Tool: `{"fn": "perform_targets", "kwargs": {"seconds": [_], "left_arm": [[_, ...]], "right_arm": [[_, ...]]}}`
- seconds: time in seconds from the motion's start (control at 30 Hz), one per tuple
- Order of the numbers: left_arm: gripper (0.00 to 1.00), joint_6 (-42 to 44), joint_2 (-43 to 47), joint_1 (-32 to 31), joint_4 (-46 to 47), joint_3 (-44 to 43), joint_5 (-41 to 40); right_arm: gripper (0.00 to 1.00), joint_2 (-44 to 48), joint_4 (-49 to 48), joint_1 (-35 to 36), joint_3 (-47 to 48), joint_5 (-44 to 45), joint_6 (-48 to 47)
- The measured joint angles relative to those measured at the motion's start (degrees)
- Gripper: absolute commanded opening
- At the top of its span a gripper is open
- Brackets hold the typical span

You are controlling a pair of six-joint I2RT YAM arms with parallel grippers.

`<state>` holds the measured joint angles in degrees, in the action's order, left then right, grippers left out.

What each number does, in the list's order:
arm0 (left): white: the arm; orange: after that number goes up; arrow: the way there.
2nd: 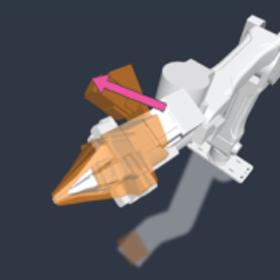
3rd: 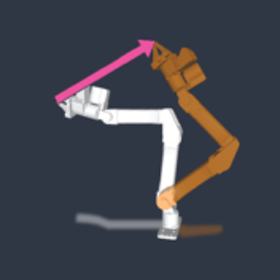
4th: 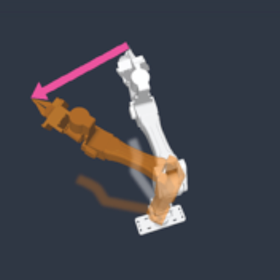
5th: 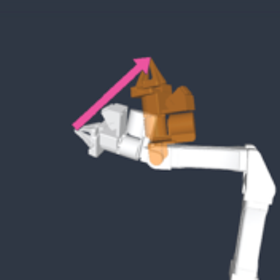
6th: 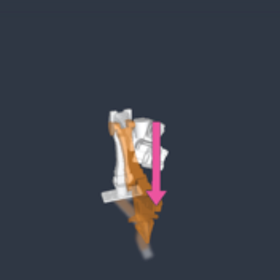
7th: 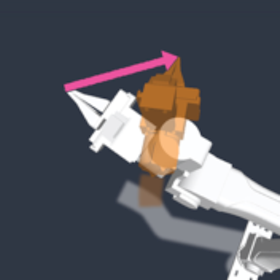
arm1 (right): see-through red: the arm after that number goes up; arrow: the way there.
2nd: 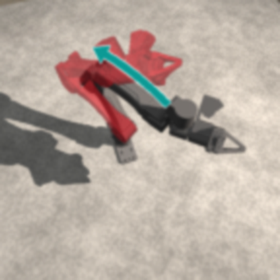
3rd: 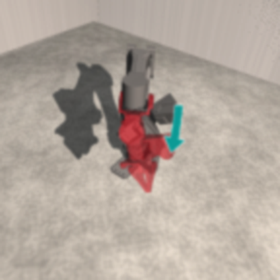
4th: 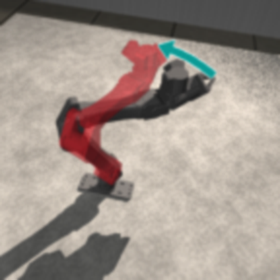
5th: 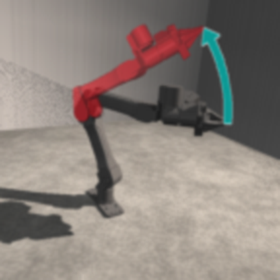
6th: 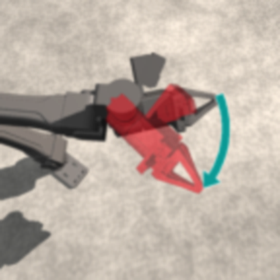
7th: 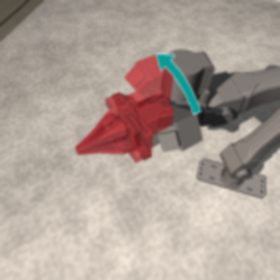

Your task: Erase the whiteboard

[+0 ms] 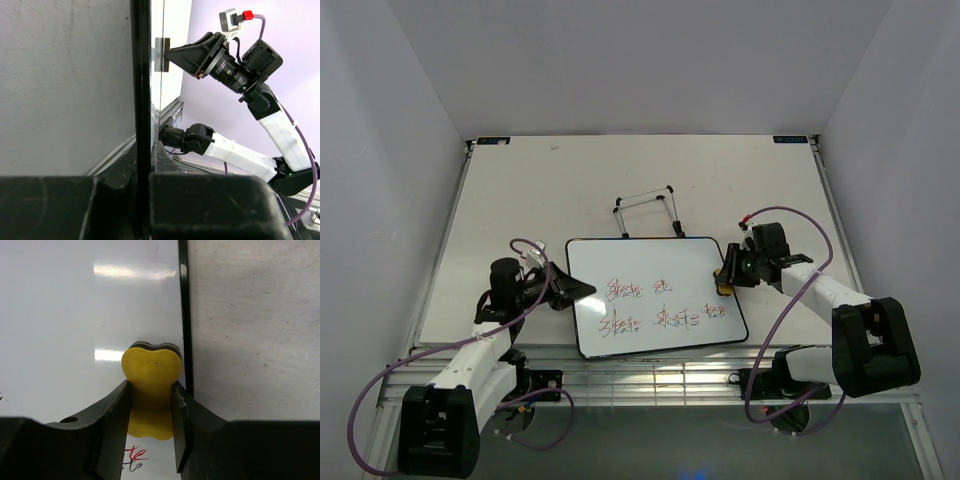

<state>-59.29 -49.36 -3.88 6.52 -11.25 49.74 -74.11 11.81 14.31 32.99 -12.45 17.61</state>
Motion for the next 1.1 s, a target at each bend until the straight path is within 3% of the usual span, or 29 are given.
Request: {"fn": "perform_targets", "kwargs": {"seconds": [0.17,0.5,0.67,0.87,1.1], "left_arm": [[0.00,0.4,-1.1,0.5,0.9,0.0,0.6],[0.00,1.0,-2.3,0.8,1.6,0.0,1.2],[0.00,1.0,-2.3,0.8,1.6,0.0,1.1],[0.00,1.0,-2.3,0.8,1.5,0.0,1.1],[0.00,1.1,-2.3,0.8,1.4,0.0,1.2]], "right_arm": [[0.21,1.7,-3.5,2.7,-1.7,-5.0,-1.5],[0.21,-1.6,-12.0,20.6,2.4,-9.0,3.8],[0.21,-3.6,-8.9,20.3,5.4,-6.7,4.4],[0.20,-3.7,-6.3,13.8,4.7,-3.7,3.7],[0.20,-2.5,-5.9,19.9,5.3,1.2,1.7]]}}
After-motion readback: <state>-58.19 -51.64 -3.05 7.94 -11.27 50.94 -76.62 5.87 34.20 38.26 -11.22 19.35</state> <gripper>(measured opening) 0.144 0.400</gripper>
